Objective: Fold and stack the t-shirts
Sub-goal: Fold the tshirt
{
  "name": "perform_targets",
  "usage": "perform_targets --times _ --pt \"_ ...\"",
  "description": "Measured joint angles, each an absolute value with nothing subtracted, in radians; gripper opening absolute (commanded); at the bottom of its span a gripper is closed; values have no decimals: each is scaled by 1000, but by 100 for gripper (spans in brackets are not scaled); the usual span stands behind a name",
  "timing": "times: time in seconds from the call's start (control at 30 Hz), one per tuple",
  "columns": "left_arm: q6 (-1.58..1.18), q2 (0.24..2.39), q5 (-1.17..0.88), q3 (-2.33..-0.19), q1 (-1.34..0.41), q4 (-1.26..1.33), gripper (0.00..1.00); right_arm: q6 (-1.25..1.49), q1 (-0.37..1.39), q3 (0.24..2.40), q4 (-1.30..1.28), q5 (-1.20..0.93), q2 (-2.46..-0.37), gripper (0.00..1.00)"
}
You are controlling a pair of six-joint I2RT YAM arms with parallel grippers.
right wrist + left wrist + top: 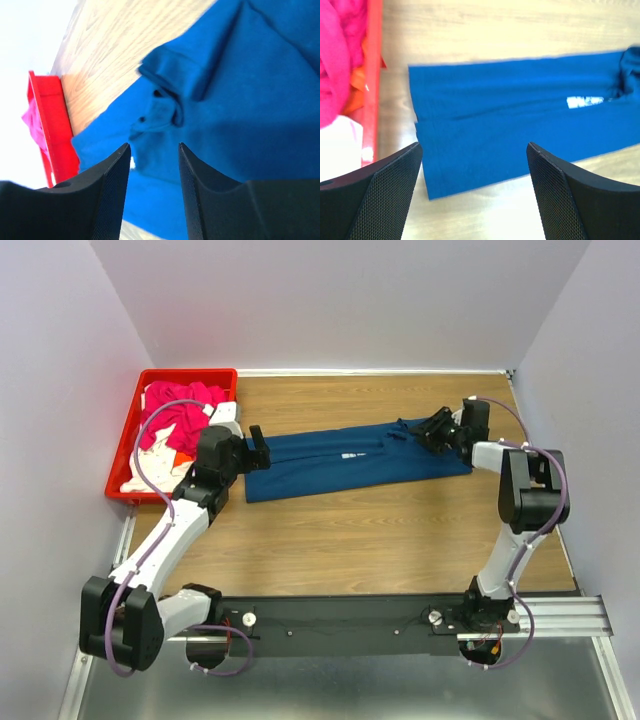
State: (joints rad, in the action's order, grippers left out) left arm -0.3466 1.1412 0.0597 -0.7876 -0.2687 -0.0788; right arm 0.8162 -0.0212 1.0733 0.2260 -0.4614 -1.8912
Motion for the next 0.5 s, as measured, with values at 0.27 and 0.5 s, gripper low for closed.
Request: perform_targets --times 0.27,0.5 --pt "-327 1167 102 -759 -269 -48 92 901 -11 1094 295 -470 -2005 52" --pt "-323 1182 118 -760 -269 -49 92 928 -7 1139 322 -482 -2066 50"
